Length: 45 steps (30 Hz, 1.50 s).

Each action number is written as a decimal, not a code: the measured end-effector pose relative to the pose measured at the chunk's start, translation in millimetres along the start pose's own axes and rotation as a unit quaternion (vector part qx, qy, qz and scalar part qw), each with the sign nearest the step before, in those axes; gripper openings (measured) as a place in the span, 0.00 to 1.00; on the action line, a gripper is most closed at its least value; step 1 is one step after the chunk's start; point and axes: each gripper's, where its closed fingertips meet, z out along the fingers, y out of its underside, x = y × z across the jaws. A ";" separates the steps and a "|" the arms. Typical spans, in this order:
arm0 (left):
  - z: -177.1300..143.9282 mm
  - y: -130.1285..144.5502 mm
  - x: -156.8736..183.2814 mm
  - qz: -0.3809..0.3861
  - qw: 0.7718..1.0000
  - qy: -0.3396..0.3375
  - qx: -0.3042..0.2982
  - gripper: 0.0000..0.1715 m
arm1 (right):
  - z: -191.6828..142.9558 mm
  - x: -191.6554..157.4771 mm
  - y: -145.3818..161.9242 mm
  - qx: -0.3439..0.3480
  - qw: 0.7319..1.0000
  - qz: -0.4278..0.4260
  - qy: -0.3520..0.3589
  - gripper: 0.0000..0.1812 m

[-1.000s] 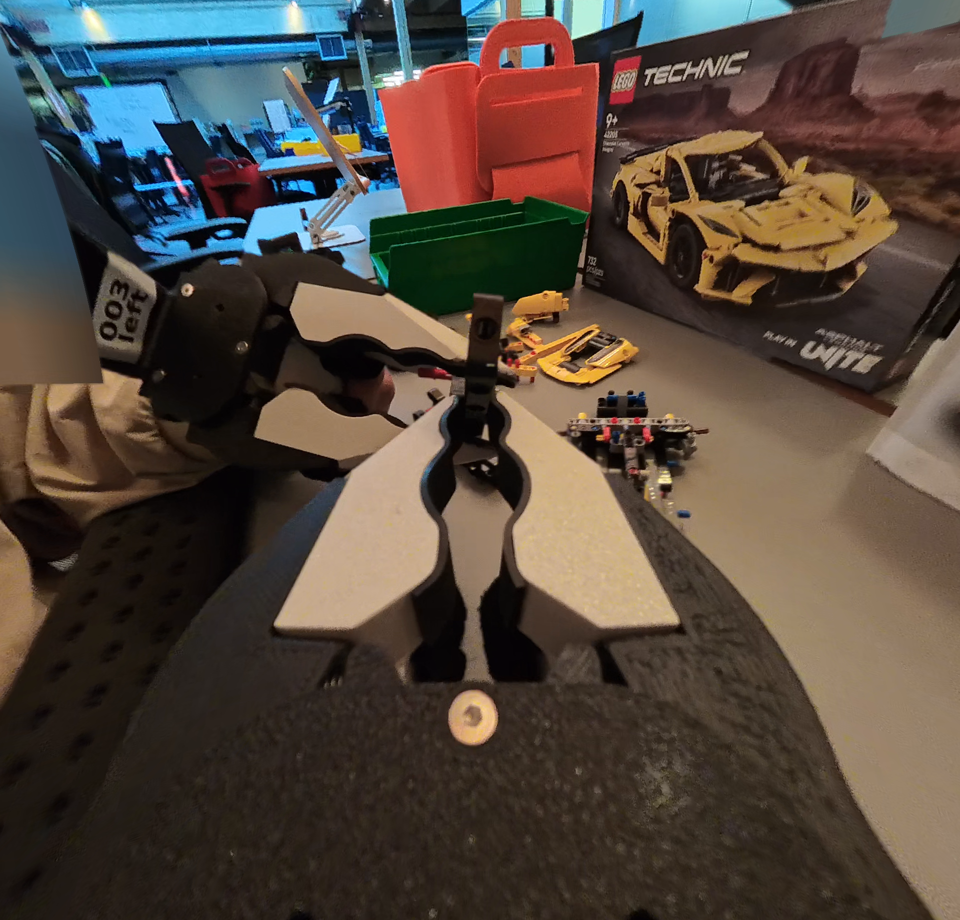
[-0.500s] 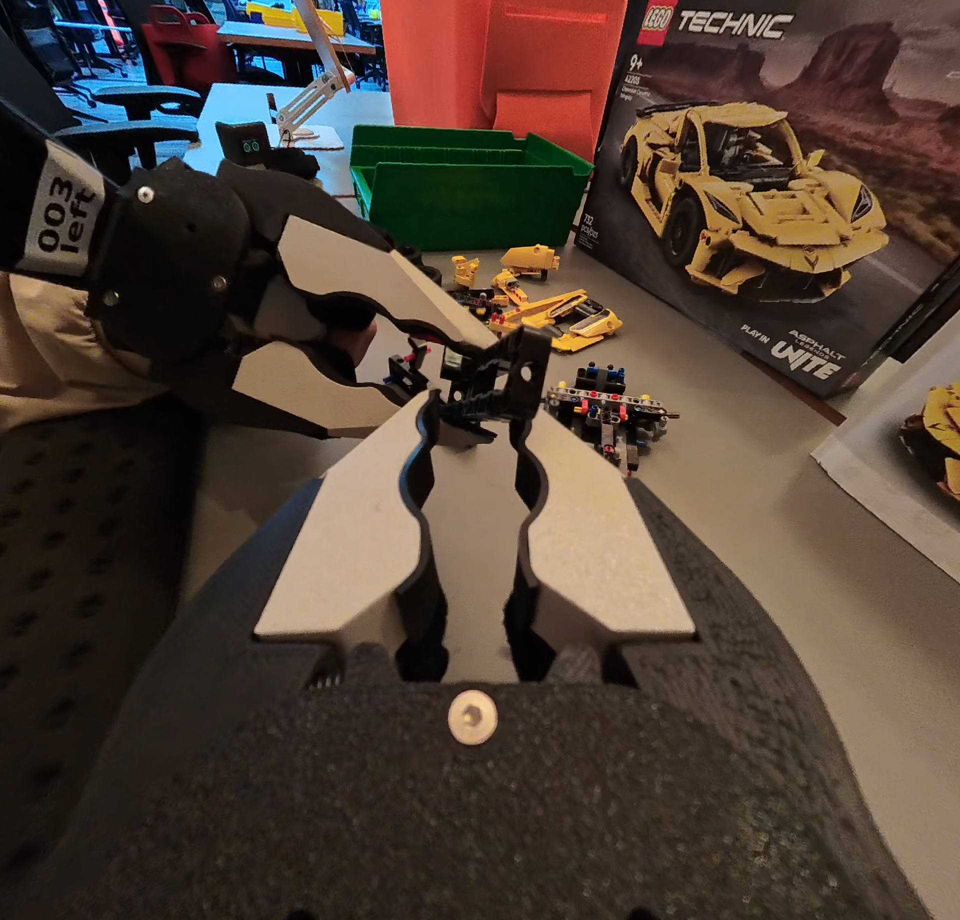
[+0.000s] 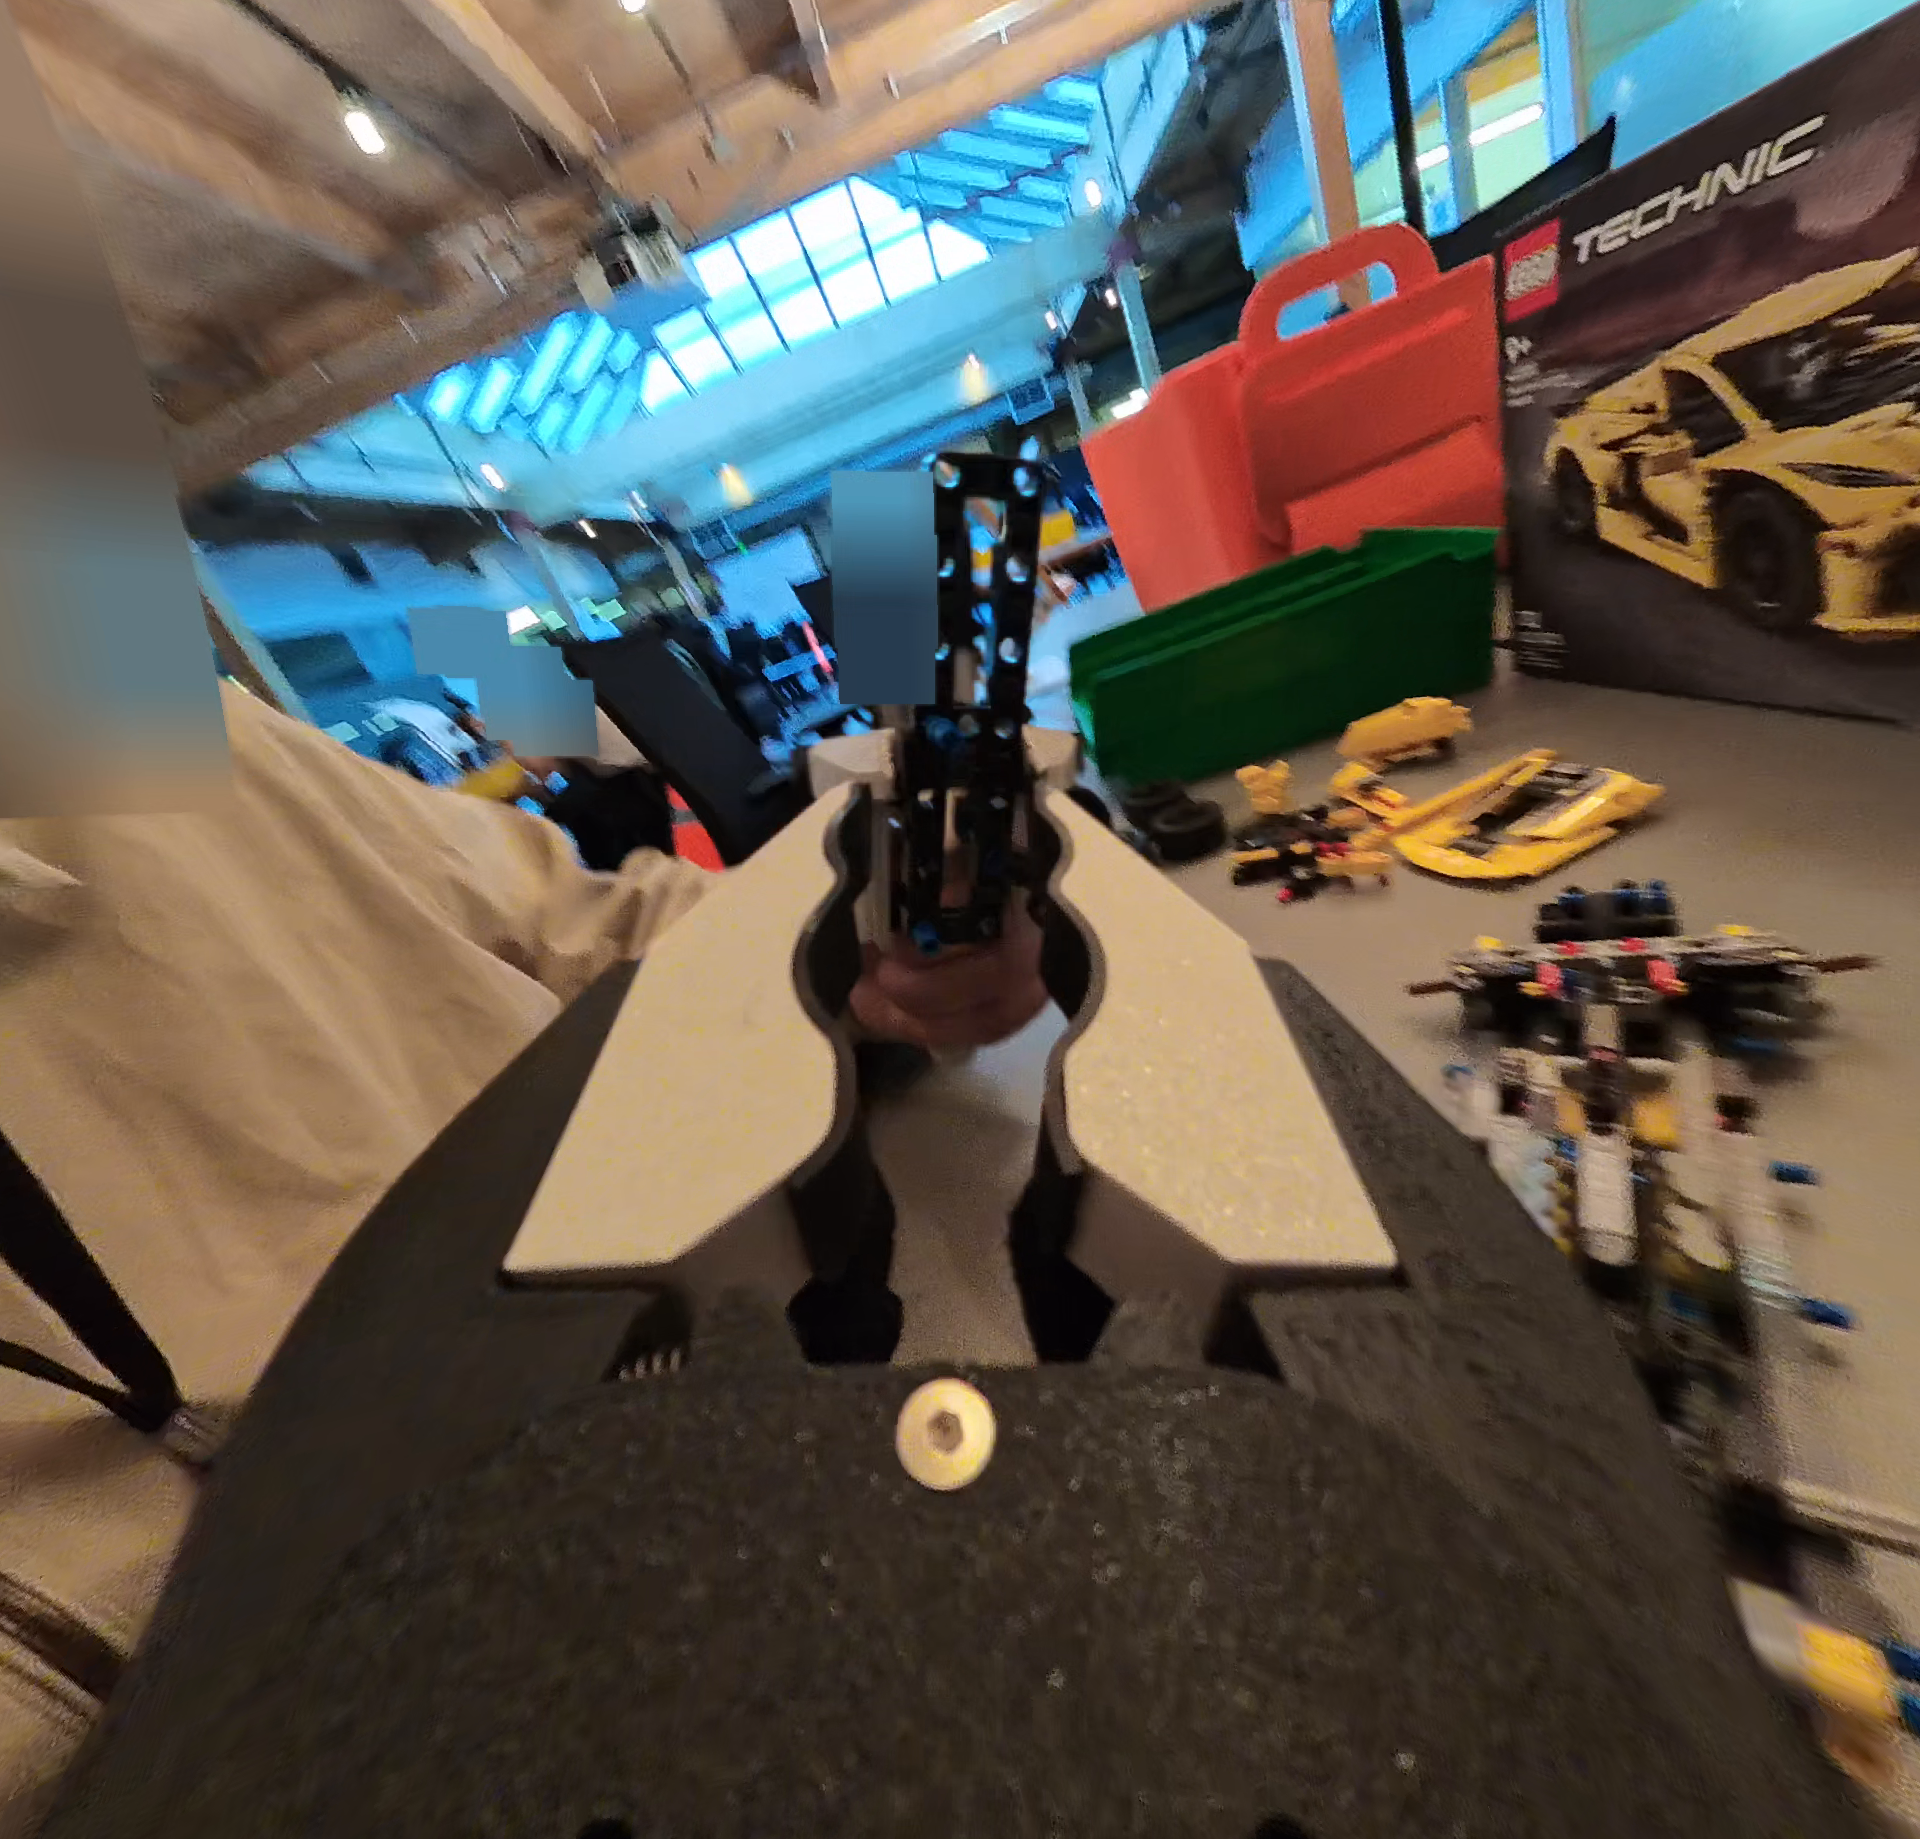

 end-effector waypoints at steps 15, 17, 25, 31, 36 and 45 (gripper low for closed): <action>5.9 12.1 15.8 -0.005 0.998 0.046 -0.031 0.15 | 10.1 -21.7 5.8 0.005 0.997 0.053 -0.064 0.05; 4.8 11.8 15.5 0.000 0.999 0.044 -0.032 0.15 | 11.0 -22.3 6.0 0.006 0.996 0.060 -0.067 0.06; 4.4 16.2 12.9 0.016 0.998 0.034 -0.048 0.15 | 8.6 -17.8 5.4 0.005 0.994 0.093 -0.066 0.04; 5.8 18.1 12.4 0.025 0.998 0.028 -0.054 0.15 | 8.1 -16.1 7.6 -0.003 0.993 0.096 -0.064 0.02; 5.6 12.0 12.3 0.015 0.999 0.028 -0.041 0.14 | 7.5 -16.4 5.0 0.003 0.991 0.106 -0.079 0.01; -67.7 -71.2 -40.7 -0.119 0.976 -0.005 0.181 0.14 | -54.4 31.1 -29.3 0.061 0.991 0.117 0.016 0.02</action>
